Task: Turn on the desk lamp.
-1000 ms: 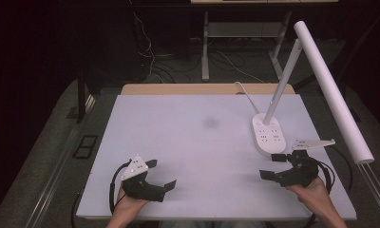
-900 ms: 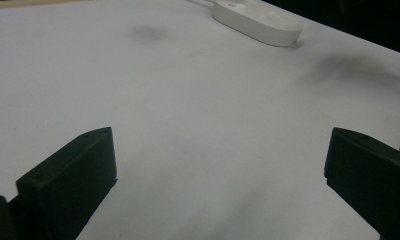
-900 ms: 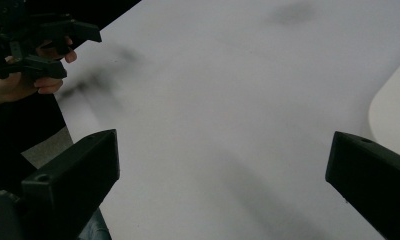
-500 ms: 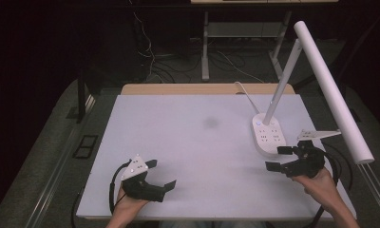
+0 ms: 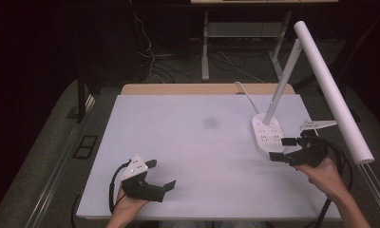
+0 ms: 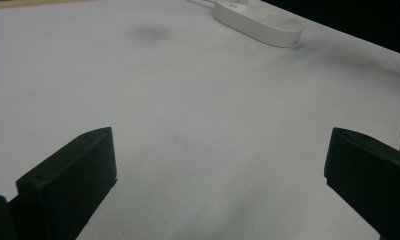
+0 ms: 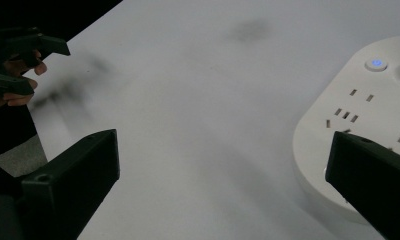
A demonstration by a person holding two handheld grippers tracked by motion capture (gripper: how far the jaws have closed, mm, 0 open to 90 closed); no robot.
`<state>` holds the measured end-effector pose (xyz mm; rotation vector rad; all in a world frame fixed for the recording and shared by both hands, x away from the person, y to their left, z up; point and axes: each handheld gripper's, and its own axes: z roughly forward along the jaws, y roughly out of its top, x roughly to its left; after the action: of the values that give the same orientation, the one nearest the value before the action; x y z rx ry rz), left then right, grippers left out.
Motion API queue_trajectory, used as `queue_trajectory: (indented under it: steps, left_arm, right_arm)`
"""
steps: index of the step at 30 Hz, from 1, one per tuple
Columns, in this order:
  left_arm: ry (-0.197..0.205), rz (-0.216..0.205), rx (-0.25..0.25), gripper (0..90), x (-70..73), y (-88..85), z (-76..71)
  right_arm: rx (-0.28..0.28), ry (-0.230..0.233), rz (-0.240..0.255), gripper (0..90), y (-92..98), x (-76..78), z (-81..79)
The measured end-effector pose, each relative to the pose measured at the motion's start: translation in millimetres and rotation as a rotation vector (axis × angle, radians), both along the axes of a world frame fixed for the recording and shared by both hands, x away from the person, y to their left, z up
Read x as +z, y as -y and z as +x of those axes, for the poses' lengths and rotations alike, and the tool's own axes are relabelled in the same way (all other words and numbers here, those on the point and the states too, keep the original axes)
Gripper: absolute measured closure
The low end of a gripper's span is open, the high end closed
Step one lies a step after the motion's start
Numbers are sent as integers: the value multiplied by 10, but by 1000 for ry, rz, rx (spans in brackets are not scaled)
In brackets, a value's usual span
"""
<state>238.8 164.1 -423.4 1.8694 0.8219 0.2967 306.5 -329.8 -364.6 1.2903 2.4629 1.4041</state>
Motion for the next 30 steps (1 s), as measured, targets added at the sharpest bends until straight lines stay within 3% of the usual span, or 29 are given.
queue_trajectory:
  steps: [30]
  left_arm:
    - [-14,0,-11,0,-12,3,10]
  right_arm:
    - [-51,-18,-41,4,180,74,503]
